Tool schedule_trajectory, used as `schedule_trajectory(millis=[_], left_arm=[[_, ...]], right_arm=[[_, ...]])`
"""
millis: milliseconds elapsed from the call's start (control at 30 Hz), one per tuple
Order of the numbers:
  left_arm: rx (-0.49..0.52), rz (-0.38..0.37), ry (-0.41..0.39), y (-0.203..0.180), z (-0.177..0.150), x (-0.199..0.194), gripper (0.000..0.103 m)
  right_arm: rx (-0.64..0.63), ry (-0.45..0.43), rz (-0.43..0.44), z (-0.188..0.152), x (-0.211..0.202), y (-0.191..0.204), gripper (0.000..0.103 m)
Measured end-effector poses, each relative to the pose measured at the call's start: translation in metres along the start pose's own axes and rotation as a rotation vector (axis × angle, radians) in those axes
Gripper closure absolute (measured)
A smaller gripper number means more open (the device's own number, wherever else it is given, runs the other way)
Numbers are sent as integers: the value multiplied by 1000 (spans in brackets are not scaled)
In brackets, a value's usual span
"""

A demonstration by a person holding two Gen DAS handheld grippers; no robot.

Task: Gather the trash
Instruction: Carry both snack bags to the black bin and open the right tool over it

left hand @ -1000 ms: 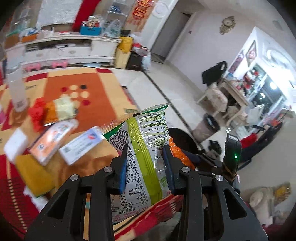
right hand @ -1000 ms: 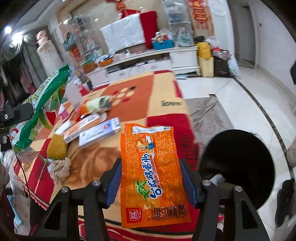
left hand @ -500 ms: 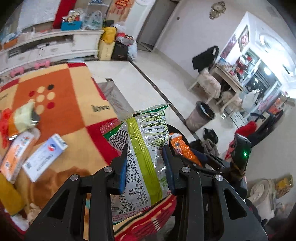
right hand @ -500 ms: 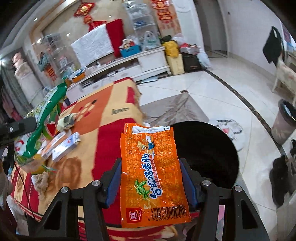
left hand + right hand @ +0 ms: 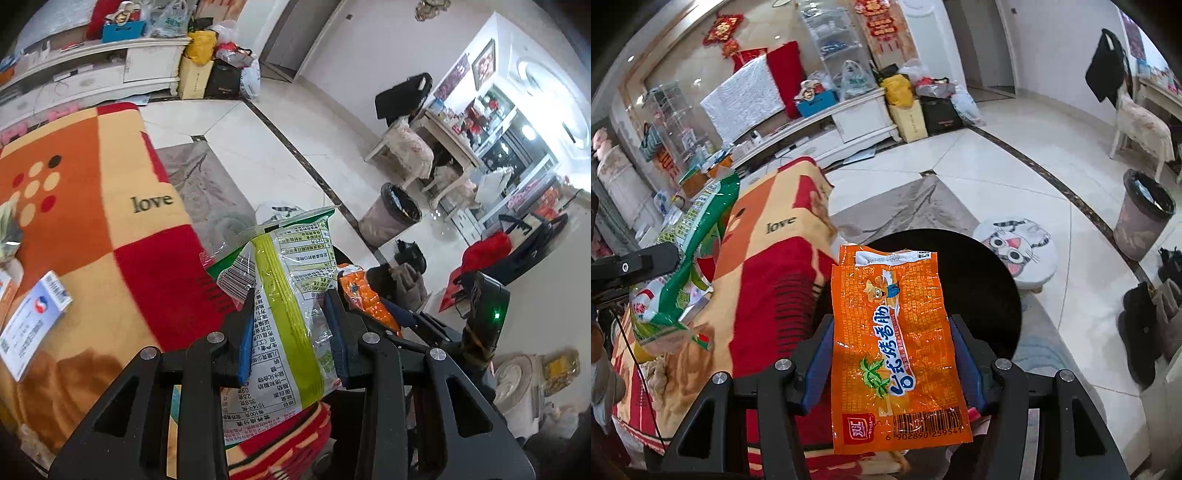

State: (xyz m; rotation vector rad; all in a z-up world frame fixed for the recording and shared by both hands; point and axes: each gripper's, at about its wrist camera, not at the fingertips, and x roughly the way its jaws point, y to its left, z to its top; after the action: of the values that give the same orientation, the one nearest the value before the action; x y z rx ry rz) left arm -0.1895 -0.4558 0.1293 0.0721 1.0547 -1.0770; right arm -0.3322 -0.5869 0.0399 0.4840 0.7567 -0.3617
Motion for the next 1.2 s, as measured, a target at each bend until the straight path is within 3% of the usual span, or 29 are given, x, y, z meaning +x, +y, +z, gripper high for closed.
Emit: schedule_trajectory(millis=[333, 933, 1000, 1100, 1200], left_arm=[[80, -11, 20, -34, 15, 37, 71], [30, -6, 88, -2, 3, 92, 71], [27, -15, 89, -2, 3, 96, 68], [11, -34, 89, 4, 6, 98, 46], [-10, -60, 89, 7, 7, 98, 44]], right_arm=[[64, 16, -42, 0, 4, -30, 45], [123, 57, -81, 2, 35, -43, 43], [132, 59, -92, 3, 38, -46, 39], [163, 64, -88, 3, 43, -51, 33], [179, 47, -48, 3, 41, -51, 26]])
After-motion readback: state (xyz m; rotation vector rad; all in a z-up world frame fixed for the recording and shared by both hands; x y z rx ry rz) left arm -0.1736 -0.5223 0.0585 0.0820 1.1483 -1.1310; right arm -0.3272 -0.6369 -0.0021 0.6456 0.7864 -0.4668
